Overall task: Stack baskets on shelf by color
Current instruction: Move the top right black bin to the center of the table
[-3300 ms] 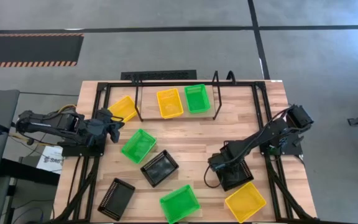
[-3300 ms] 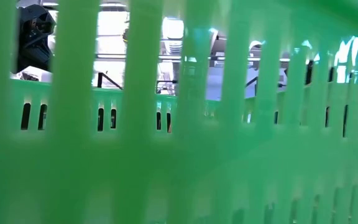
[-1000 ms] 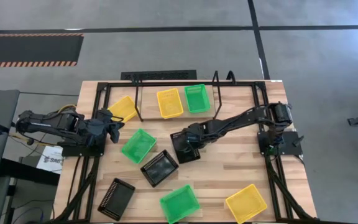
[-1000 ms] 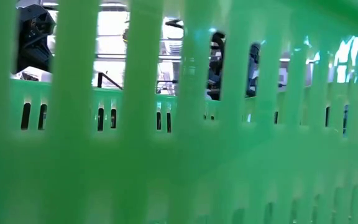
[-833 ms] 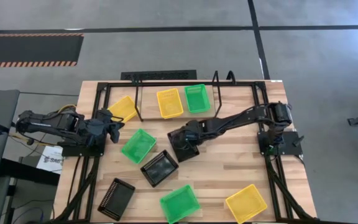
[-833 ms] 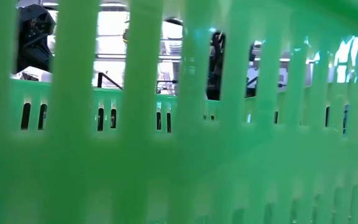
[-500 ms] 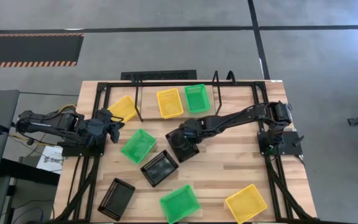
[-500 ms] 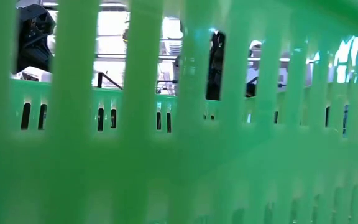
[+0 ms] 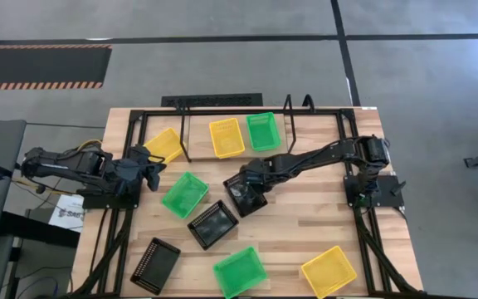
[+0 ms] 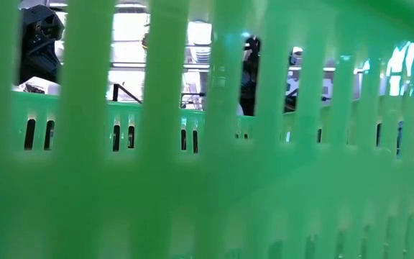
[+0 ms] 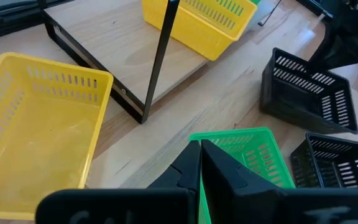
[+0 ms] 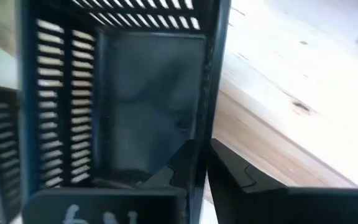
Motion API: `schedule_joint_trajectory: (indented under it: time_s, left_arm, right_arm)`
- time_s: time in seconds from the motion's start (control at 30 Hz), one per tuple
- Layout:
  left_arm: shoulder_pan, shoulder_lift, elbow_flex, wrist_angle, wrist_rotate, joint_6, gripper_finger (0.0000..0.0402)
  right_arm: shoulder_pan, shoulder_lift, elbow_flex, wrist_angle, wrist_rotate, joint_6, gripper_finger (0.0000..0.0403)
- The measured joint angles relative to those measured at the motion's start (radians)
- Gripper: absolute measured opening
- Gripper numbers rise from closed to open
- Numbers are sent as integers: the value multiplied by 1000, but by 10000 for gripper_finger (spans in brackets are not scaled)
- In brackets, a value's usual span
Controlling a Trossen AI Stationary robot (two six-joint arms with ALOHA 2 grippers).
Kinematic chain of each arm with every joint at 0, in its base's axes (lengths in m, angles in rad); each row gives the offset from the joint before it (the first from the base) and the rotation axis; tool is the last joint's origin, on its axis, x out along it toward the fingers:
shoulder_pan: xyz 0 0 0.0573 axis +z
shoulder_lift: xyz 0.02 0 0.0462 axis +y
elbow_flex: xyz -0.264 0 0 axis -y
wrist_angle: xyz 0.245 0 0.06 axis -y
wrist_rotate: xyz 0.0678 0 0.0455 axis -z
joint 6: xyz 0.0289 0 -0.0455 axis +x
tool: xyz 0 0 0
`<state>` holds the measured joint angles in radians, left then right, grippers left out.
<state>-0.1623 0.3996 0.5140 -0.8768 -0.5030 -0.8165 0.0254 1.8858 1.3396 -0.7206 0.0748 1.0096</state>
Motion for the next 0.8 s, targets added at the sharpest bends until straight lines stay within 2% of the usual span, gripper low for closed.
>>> schedule_joint_trajectory:
  time_s: [0.2, 0.4, 0.57, 0.7, 0.8]
  left_arm:
    - [0, 0, 0, 0, 0, 0, 0]
    - [0, 0, 0, 0, 0, 0, 0]
    - [0, 0, 0, 0, 0, 9, 0]
    - [0, 0, 0, 0, 0, 9, 0]
    - [0, 0, 0, -1, -1, 9, 0]
  right_arm:
    - [-1, -1, 0, -36, -16, 2, 64]
    - [-2, -2, 0, -76, -127, -52, 64]
    - [-6, -2, 0, -215, -130, -63, 64]
    - [-28, -4, 14, -216, -143, -35, 64]
    - [-35, -11, 78, -207, -148, -68, 64]
